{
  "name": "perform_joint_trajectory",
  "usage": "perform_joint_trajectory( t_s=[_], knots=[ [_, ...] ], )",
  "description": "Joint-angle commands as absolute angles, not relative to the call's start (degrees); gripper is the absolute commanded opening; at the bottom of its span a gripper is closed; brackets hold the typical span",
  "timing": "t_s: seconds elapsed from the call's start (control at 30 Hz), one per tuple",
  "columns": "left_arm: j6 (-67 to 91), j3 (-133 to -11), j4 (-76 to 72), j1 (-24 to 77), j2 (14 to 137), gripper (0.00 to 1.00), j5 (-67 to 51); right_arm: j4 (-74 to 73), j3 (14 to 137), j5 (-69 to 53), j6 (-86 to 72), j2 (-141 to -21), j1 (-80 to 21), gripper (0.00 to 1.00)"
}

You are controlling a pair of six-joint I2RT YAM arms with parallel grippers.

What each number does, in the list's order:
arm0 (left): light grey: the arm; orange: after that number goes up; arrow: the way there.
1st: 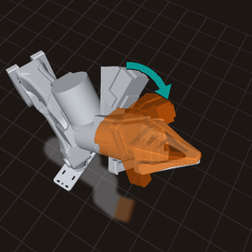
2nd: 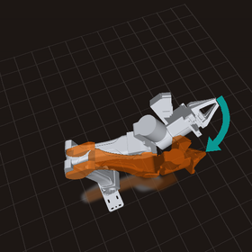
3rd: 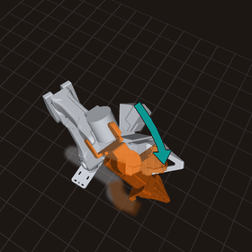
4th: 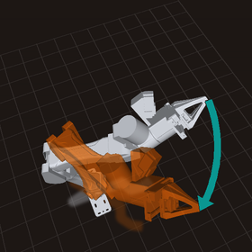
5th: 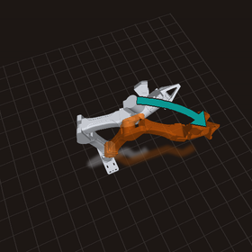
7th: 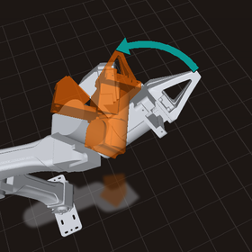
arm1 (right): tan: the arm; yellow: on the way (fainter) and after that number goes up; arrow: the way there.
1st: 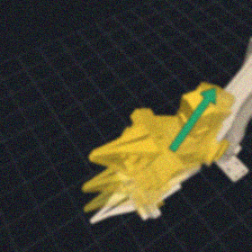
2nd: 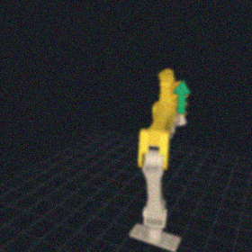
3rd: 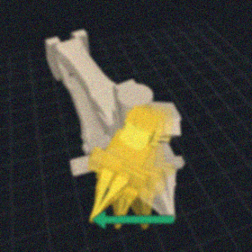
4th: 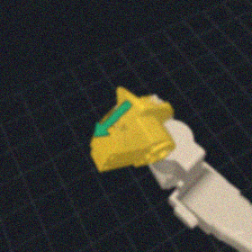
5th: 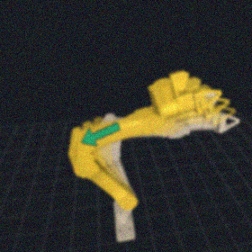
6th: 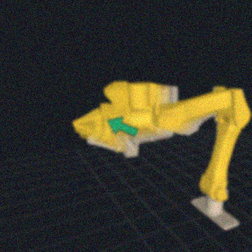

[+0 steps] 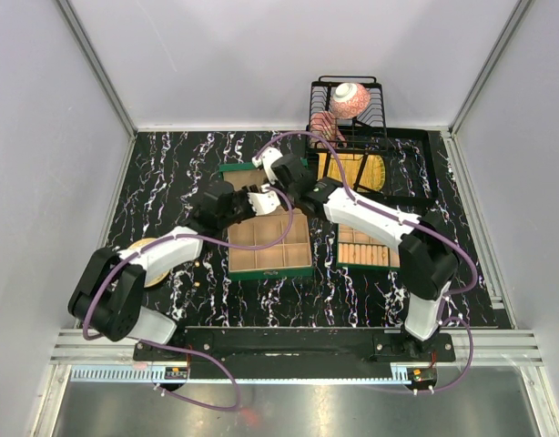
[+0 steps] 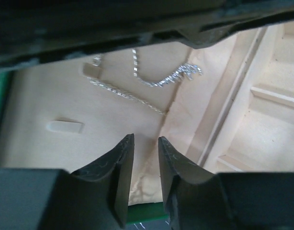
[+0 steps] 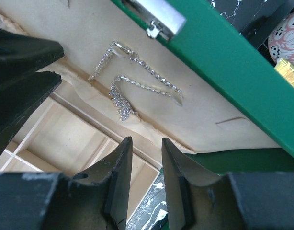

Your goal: Organize the mixed jewelry

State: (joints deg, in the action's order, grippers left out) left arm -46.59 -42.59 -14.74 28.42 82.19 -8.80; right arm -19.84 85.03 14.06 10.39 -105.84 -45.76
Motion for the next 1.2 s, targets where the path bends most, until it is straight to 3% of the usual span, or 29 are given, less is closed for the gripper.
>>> perform_joint_trajectory(
  t_s=[0.0, 0.53, 0.87, 1.17],
  knots=[
    [-43.8, -45.6, -17.5, 28.7, 78.0, 0.36, -10.7, -19.4, 84.4, 14.8, 11.8, -101.7, -46.2, 0.37],
    [-34.7, -47.7, -9.6, 28.6, 69.4, 0.63, -11.2, -19.9, 80.3, 15.8, 13.2, -97.0, -45.3, 0.38],
    [-24.5, -52.3, 6.8, 26.5, 63.5, 0.85, -10.0, -21.5, 76.3, 12.9, 14.1, -90.9, -43.2, 0.48],
    [-20.1, -52.1, 18.0, 18.7, 58.7, 0.89, -7.7, -23.5, 70.8, 9.9, 18.3, -84.6, -40.7, 0.59]
  ],
)
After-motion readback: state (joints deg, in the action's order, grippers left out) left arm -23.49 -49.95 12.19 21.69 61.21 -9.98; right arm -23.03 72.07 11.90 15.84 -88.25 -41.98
